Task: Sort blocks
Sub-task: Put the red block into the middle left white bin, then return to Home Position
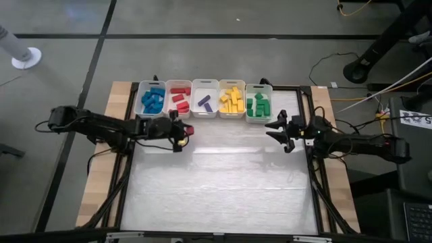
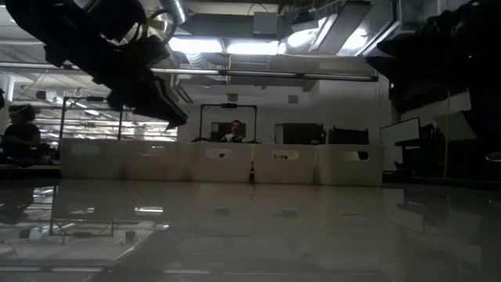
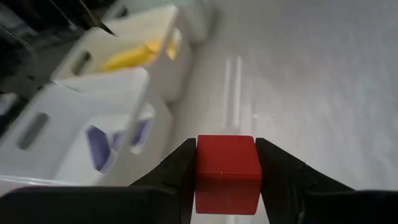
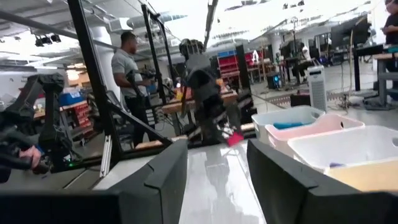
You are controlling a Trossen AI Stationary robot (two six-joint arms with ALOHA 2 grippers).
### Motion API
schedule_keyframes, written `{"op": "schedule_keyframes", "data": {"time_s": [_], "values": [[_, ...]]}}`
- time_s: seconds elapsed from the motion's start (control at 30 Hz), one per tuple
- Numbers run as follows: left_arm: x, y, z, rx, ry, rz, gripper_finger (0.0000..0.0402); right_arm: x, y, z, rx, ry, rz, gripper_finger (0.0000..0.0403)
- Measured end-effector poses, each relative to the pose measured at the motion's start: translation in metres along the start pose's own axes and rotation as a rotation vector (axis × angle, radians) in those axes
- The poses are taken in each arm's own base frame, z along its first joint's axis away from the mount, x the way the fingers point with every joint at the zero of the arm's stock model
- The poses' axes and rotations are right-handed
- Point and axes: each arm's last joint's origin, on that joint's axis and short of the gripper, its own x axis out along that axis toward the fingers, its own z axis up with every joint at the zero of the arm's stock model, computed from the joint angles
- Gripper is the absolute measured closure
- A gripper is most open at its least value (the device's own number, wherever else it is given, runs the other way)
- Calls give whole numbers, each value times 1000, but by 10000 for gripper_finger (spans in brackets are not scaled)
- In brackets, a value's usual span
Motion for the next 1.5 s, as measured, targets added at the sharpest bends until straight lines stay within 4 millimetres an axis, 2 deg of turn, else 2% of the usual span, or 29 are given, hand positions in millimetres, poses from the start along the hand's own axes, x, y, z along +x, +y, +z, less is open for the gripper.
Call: {"op": "schedule_keyframes", "data": {"time_s": [0.2,0.4,0.77,1.03,1.23,1.37,1.5], "values": [[3,20,5,-52,-72,105,280,-6,1,-3,13,48,-29,233],[5,45,6,-123,-122,226,280,-13,2,3,-51,-3,-127,233],[4,97,-20,-261,-10,443,268,-20,-3,-8,-45,90,-294,233],[4,102,-31,-392,46,457,259,-21,-5,-11,-44,116,-351,233],[4,101,-32,-440,48,455,209,-22,-6,-12,-45,122,-393,233],[0,102,-29,-479,6,464,184,-24,-5,-12,-29,175,-404,233],[-15,104,-18,-527,-79,472,179,-25,-3,-5,-29,163,-402,233]]}}
